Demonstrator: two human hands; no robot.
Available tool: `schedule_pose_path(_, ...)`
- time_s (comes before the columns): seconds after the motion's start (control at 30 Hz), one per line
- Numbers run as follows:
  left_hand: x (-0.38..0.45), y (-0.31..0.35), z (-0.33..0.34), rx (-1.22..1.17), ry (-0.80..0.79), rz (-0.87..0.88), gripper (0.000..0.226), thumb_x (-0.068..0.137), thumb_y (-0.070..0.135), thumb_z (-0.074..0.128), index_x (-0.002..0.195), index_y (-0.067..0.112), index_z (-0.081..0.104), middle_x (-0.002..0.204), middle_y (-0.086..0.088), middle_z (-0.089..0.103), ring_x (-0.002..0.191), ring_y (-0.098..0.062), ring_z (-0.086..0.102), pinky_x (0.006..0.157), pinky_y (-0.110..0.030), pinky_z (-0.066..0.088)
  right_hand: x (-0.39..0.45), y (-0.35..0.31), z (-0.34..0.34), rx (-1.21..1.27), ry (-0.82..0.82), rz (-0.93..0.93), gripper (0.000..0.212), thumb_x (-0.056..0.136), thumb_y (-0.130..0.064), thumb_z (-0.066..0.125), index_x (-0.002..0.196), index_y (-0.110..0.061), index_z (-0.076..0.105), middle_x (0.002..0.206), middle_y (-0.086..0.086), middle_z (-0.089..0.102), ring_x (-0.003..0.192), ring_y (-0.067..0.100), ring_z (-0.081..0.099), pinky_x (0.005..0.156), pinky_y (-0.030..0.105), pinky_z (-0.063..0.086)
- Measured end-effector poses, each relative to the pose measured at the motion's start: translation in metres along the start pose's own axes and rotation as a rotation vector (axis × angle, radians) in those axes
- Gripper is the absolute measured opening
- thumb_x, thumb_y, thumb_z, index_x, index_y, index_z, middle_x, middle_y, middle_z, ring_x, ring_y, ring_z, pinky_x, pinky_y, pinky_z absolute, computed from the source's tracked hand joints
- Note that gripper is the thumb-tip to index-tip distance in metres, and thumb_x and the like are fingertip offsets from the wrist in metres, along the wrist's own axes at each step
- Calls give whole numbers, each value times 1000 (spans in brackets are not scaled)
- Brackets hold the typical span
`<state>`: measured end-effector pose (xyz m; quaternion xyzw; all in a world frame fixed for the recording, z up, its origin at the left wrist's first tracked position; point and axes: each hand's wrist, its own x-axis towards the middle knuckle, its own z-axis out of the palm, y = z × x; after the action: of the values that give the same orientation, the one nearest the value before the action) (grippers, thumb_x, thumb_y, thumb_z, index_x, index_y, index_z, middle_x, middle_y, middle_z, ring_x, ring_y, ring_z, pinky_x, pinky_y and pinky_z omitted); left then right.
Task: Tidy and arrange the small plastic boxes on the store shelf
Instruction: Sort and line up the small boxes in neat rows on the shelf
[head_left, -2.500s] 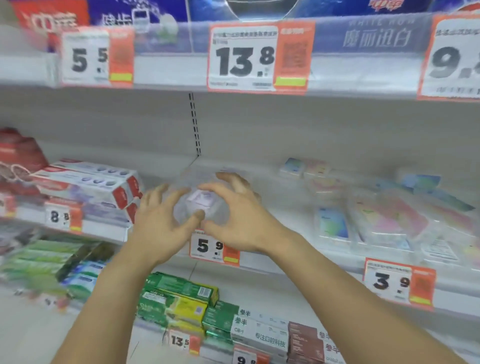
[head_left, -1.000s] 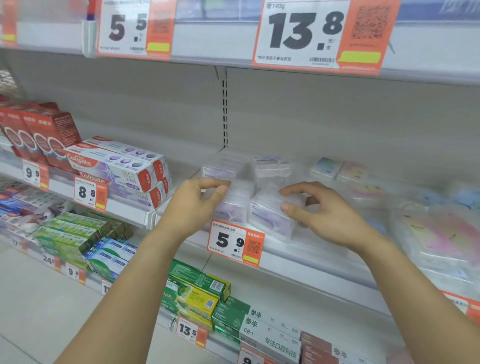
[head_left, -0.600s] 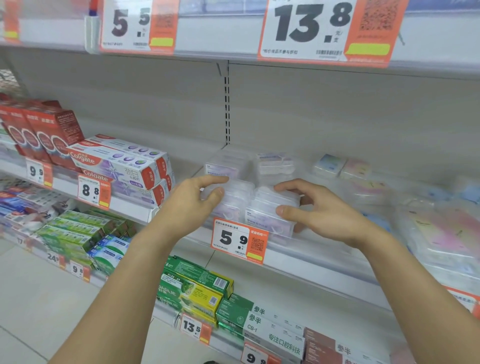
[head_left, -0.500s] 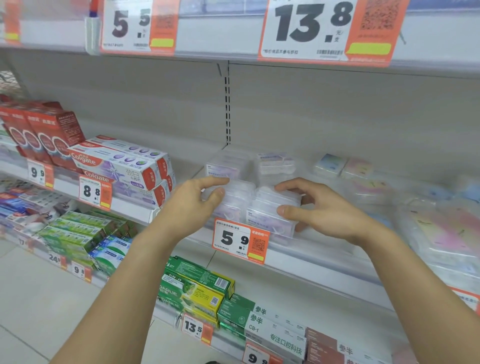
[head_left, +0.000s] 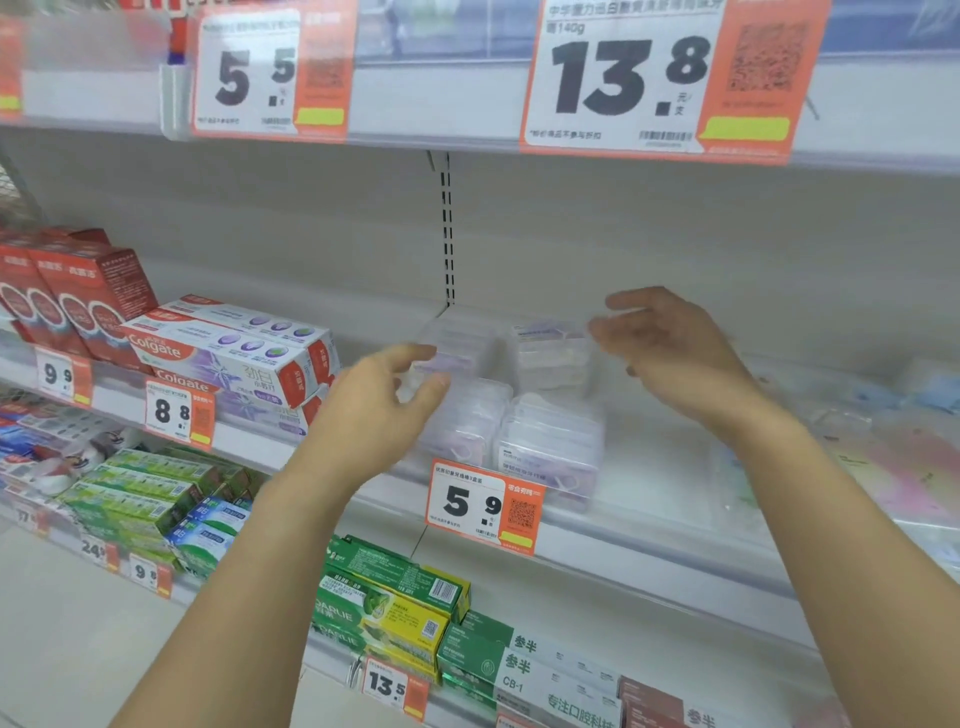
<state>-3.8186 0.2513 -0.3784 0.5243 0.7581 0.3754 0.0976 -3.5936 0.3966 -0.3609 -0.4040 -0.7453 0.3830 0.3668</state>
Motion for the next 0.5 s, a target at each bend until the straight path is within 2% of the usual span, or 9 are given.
schedule_pose_path(0.03, 8, 5, -4, -6, 61, 9, 32, 93, 38, 56, 122, 27, 63, 116, 2, 68, 104, -15, 63, 84, -28, 46, 16, -4, 4, -55, 110, -32, 49, 80, -53, 73, 122, -33, 58, 115, -3, 66, 107, 14, 64, 86, 31, 48)
schedule_pose_path(0.07, 18, 11, -8, -21, 113, 17, 25, 93, 34, 56, 113, 25, 67, 109, 3, 70, 97, -16, 65, 79, -26, 45, 30, -8, 9, -179, 117, -50, 53, 82, -54, 69, 129, -35, 53, 125, 2, 58, 117, 17, 57, 92, 29, 44)
schedule_pose_path(0.13, 42, 19, -12, -22, 139, 22, 18, 91, 27, 55, 98, 19, 70, 99, 2, 71, 91, -20, 65, 70, -25, 44, 53, -11, 22, -442, -105, 1, 74, 81, -61, 67, 144, -38, 37, 141, 6, 44, 130, 22, 47, 97, 26, 36)
schedule_pose_path(0.2, 68, 21, -8, 30, 49, 3, 19, 91, 27, 56, 98, 17, 71, 99, -3, 71, 93, -23, 64, 70, -24, 45, 64, -11, 32, -522, -309, 120, 79, 77, -64, 69, 145, -36, 38, 143, 0, 45, 124, 23, 52, 98, 27, 43)
schedule_pose_path(0.27, 89, 21, -2, 136, -91, -55, 24, 90, 35, 59, 107, 22, 69, 108, -1, 66, 98, -22, 62, 77, -22, 41, 70, -3, 38, -392, -374, 210, 66, 77, -62, 71, 132, -30, 54, 128, -5, 53, 105, 21, 61, 83, 41, 60)
schedule_pose_path(0.33, 108, 18, 0, 241, -177, -127, 37, 90, 42, 58, 123, 26, 61, 122, -2, 57, 113, -23, 57, 87, -23, 38, 75, 3, 40, -328, -318, 204, 64, 73, -62, 75, 120, -22, 59, 117, 0, 58, 95, 21, 66, 68, 48, 63)
schedule_pose_path(0.4, 123, 14, 1, 272, -252, -184, 57, 87, 54, 58, 137, 30, 47, 140, 0, 48, 128, -23, 48, 99, -30, 37, 80, 7, 36, -312, -224, 200, 69, 68, -61, 79, 114, -14, 58, 109, 3, 60, 91, 24, 67, 64, 49, 62)
schedule_pose_path(0.43, 126, 13, 1, 250, -310, -230, 69, 82, 63, 59, 142, 34, 39, 143, 2, 46, 129, -23, 46, 102, -33, 39, 81, 8, 33, -281, -164, 198, 69, 66, -57, 83, 111, -13, 56, 105, 2, 60, 89, 23, 67, 63, 48, 62)
schedule_pose_path(0.5, 130, 12, 4, 196, -405, -293, 87, 72, 72, 62, 146, 38, 30, 143, 4, 45, 126, -22, 47, 99, -39, 47, 81, 13, 27, -271, -61, 131, 68, 61, -49, 89, 105, -13, 51, 97, -3, 56, 86, 20, 62, 59, 37, 57)
